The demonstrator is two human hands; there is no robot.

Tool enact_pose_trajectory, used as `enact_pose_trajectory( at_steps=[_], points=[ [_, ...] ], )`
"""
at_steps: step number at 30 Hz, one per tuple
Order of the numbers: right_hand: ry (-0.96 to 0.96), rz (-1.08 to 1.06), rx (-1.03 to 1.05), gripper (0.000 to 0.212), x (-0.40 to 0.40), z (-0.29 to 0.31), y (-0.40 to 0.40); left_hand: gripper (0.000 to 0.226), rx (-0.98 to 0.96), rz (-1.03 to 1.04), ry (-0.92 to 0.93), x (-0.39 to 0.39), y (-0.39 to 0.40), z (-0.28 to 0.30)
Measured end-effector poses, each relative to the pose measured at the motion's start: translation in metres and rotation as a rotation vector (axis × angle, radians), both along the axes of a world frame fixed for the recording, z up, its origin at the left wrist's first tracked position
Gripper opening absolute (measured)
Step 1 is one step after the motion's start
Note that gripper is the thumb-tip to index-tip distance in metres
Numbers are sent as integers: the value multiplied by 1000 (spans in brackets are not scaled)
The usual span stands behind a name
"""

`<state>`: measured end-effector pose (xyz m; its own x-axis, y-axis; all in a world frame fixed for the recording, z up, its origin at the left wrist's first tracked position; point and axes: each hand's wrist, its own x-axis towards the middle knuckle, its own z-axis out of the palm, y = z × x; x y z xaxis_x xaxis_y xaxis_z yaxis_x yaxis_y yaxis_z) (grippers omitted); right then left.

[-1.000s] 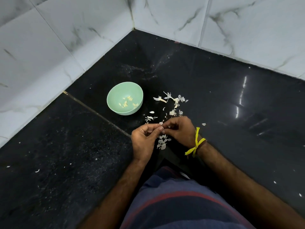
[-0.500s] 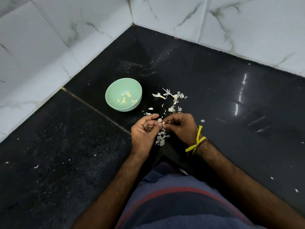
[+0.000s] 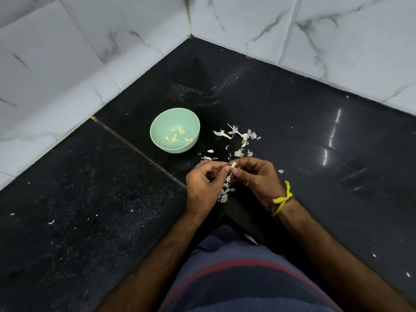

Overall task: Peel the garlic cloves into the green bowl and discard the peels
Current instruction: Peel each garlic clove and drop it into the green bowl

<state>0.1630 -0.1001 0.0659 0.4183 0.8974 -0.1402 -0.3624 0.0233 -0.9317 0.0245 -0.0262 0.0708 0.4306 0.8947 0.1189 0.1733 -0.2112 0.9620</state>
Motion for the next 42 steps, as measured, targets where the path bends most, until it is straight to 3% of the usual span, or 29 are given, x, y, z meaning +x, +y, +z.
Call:
enact_pose_trajectory(
  at_steps=[4,13,20,23,30,37,42],
  points=[
    [-130,-22,-9,23,-2,0,0,5,20,27,22,0,-2,-4],
    [-196,-9,-3,20,-8,7,-1,2,311,-13,142,-4,0,6],
    [-295,-27,-26,19,-8,0,0,3,397,1,178,-3,-2,4],
    [-287,-9,-21,19,-10,0,-1,4,360,15,151,-2,-2,2],
    [-114,9,15,21,-12,3,0,2,66,7,61,-5,1,2],
    [-89,1,11,22,-11,4,-3,19,13,-27,30,-10,-2,-1],
    [-117,8,13,23,-10,6,-3,16,-20,-34,2,-6,0,-5]
  ],
)
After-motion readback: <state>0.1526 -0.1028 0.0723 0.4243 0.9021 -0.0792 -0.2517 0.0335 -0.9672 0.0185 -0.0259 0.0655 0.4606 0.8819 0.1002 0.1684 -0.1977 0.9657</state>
